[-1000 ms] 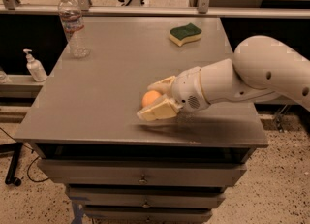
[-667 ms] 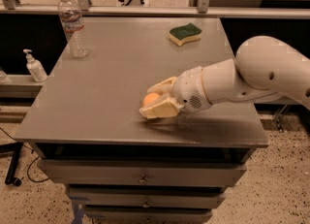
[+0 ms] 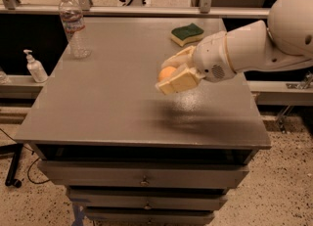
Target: Move orange near water bottle
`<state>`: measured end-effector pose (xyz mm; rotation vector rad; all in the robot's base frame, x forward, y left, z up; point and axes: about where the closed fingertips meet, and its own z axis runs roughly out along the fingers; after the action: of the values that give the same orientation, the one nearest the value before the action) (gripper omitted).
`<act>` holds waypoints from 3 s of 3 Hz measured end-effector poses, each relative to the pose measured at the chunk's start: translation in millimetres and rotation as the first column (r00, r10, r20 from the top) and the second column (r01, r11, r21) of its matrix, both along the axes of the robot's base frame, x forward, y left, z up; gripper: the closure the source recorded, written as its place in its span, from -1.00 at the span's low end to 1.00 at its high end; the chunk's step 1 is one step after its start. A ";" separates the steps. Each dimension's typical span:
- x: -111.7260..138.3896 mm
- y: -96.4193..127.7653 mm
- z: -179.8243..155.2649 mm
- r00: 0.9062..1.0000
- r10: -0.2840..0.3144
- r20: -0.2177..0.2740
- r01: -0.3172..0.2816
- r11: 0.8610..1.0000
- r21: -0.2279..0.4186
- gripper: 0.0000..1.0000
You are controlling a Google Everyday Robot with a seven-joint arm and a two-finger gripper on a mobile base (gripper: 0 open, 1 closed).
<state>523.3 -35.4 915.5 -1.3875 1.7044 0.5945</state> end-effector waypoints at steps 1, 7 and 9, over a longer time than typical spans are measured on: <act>-0.3 0.7 0.9 1.000 -0.001 0.002 0.001 1.000 0.004 1.00; 244.8 172.5 -39.4 0.995 0.000 0.099 -0.031 0.951 0.308 1.00; 259.5 201.8 -52.9 0.998 0.022 0.053 -0.038 0.940 0.339 0.65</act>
Offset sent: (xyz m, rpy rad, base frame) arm 0.0655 0.0263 -0.0255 0.1454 -0.0531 -0.0562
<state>782.8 166.5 862.5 -1.1711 1.4611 0.8232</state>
